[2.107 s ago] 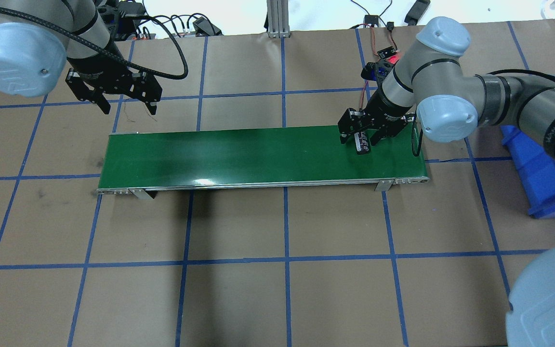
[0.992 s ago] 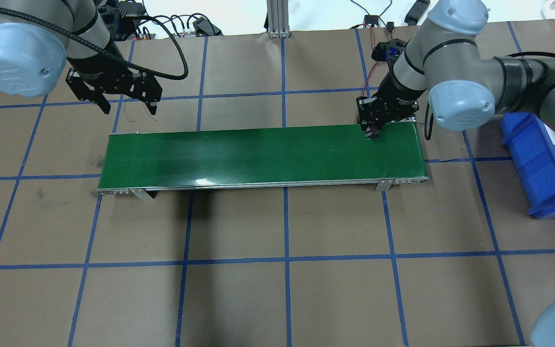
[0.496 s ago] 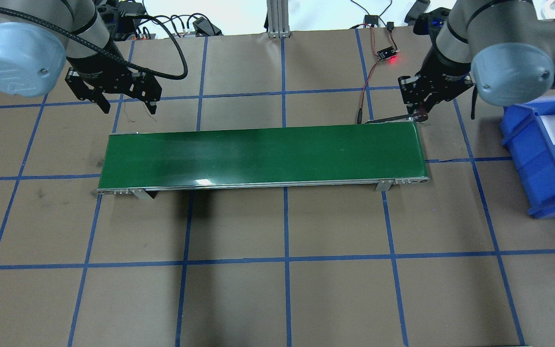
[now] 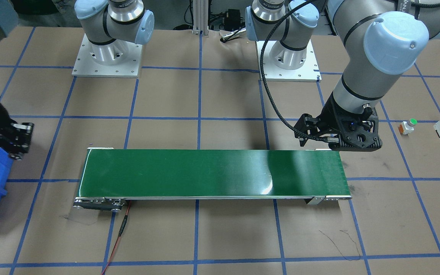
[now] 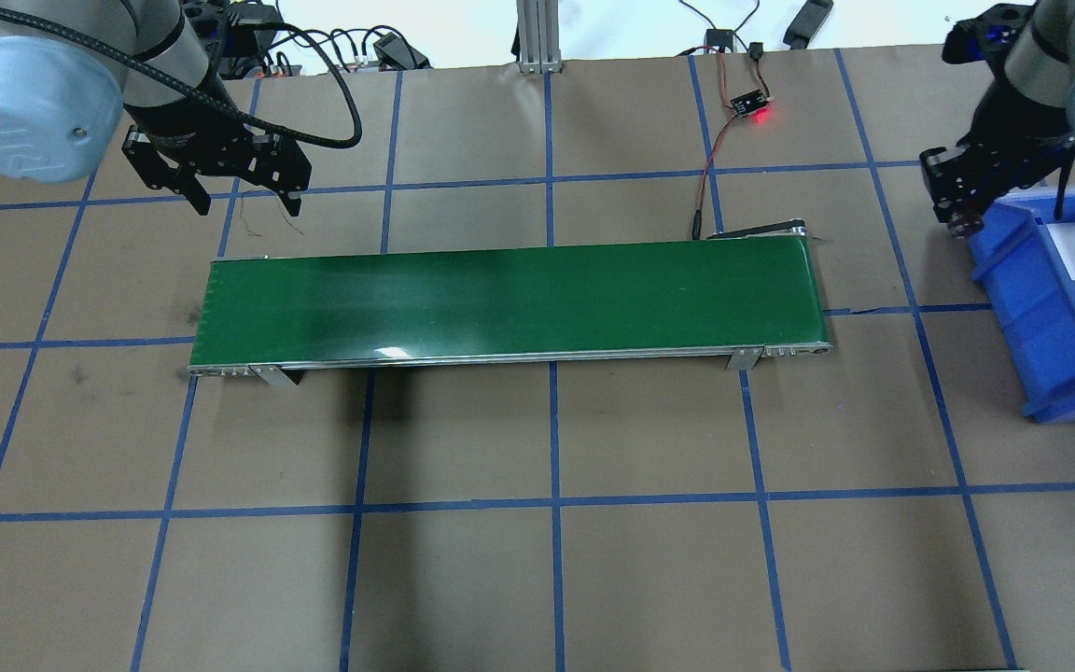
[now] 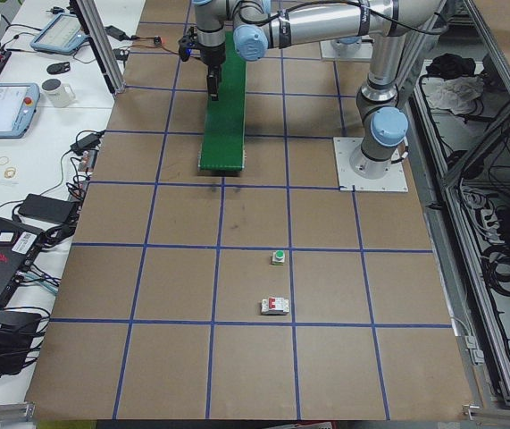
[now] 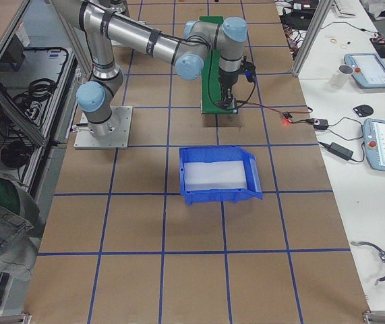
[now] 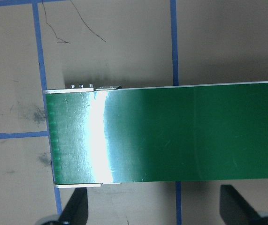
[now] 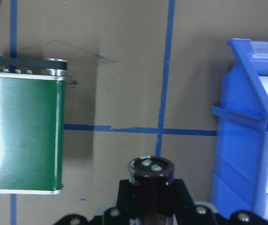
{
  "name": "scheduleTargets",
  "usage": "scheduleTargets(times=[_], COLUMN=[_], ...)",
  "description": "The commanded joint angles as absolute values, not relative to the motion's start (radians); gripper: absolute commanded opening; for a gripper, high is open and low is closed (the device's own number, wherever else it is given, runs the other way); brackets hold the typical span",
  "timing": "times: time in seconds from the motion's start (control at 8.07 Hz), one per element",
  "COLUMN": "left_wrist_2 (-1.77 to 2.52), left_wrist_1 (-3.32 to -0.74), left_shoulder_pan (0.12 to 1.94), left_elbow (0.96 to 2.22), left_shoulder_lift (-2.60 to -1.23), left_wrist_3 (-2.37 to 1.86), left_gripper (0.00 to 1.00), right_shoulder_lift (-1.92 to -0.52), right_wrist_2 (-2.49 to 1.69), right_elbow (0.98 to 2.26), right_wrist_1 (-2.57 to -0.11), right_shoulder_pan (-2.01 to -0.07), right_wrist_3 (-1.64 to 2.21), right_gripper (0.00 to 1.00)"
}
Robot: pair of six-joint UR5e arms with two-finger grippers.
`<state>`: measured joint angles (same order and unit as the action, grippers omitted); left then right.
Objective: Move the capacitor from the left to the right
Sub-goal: 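Carry the capacitor with the right gripper over the blue bin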
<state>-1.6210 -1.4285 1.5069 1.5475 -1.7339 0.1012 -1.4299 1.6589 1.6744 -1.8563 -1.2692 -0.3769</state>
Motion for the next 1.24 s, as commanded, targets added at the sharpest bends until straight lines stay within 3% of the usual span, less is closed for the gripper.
scheduleTargets(times=[0.0,0.5,1.12], left_wrist_2=[-1.621,-1.621,-1.623], left_wrist_1=[-1.433,-1.431,-1.428], left_shoulder_pan=[1.506,1.506,1.506], left_elbow=[1.545,1.546,1.546], left_shoulder_lift=[-1.721,-1.709,-1.71], left_wrist_3=[0.091,0.09,0.094], left_gripper=[1.0,1.0,1.0], right_shoulder_lift=[-1.431,-1.41,-1.284], right_wrist_2=[1.725,1.715,1.674], right_elbow=[1.675,1.677,1.678], right_wrist_1=[-1.853,-1.897,-2.005], right_shoulder_pan=[-1.125,-0.988,-0.922], right_wrist_3=[-0.594,-0.823,-0.911], right_gripper=[0.0,0.0,0.0])
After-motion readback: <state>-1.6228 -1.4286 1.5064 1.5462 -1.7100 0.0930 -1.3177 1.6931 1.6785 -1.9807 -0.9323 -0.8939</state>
